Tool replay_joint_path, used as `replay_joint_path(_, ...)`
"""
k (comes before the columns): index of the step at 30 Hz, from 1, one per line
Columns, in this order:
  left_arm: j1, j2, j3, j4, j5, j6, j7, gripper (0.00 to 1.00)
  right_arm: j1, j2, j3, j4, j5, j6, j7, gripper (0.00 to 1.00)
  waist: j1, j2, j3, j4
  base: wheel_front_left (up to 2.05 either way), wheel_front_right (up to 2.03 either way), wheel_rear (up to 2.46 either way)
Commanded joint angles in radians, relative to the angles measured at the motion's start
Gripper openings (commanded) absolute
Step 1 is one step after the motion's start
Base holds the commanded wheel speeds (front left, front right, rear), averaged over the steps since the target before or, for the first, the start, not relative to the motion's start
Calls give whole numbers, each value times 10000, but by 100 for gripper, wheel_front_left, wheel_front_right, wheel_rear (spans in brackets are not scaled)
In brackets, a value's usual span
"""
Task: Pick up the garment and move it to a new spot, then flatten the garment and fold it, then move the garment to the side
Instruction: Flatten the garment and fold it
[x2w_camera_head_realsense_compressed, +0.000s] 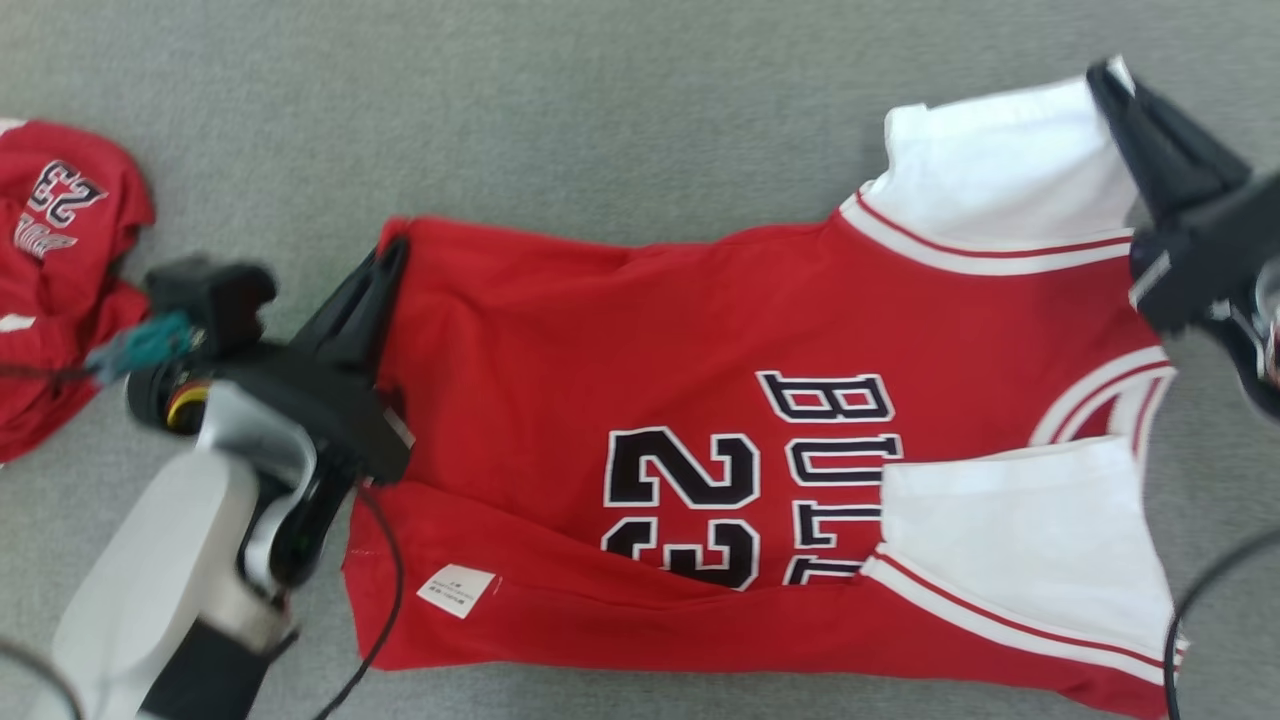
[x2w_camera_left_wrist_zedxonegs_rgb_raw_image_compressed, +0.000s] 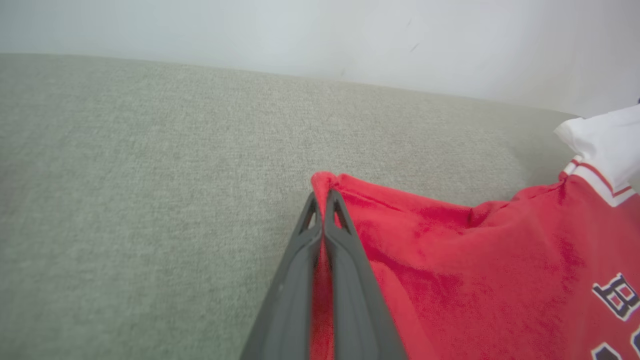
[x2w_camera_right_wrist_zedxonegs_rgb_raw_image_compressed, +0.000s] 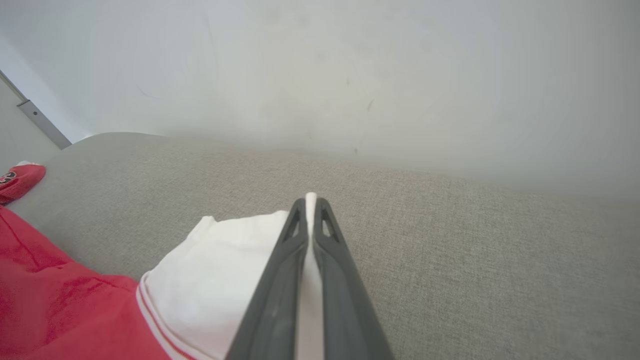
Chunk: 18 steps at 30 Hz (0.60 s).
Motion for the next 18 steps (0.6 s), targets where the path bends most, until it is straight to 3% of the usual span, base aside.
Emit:
replay_joint_path(1, 403, 146, 62, -226, -219, 41, 54, 0, 338, -214, -13, -274, 156, -6, -191, 0, 1, 0, -281, -280, 0, 0, 0)
replay_joint_path(7, 1674, 699, 413, -1663, -470, 384, 139, 0, 1932, -842, -167, -1675, 405, -6, -695, 0, 1, 0, -643, -545, 0, 0, 0)
replay_joint_path(18, 3827, 1298, 853, -3772, -995, 876, 208, 0, 4604, -912, -820, -3083, 744, -5, -932, 0, 1, 0, -1112, -904, 0, 0, 0)
